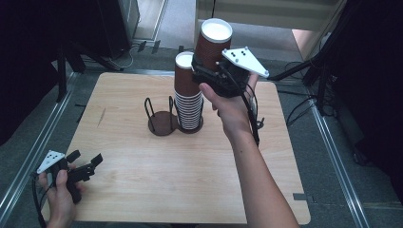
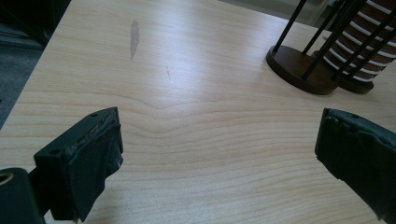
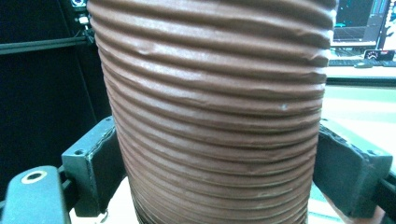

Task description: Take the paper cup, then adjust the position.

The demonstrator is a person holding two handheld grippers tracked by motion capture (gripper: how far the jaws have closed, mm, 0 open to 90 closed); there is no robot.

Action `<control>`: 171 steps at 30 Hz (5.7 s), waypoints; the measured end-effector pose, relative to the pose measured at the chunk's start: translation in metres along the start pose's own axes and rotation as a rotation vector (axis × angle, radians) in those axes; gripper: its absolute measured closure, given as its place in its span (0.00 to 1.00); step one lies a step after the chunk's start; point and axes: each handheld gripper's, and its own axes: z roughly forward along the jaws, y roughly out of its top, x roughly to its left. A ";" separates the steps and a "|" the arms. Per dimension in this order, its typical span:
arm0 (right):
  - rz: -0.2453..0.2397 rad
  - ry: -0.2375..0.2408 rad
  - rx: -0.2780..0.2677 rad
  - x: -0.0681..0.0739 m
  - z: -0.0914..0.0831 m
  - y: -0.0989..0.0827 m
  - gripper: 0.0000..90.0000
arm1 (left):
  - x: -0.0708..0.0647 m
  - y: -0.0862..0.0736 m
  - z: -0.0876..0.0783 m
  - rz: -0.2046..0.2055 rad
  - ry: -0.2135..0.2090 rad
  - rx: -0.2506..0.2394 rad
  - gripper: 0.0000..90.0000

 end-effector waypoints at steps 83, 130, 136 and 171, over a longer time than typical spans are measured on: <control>-0.113 -0.055 0.212 -0.022 -0.084 -0.197 0.14 | -0.189 0.077 0.042 0.375 -0.453 0.048 0.02; -0.608 0.125 0.198 0.046 -0.085 -0.251 0.14 | -0.232 0.057 0.047 0.637 -0.546 0.260 0.07; -0.656 0.176 0.194 0.052 -0.087 -0.255 0.14 | -0.237 0.054 0.047 0.673 -0.540 0.290 0.08; -0.696 0.259 0.158 0.057 -0.096 -0.249 0.04 | -0.228 0.057 0.045 0.662 -0.553 0.255 0.24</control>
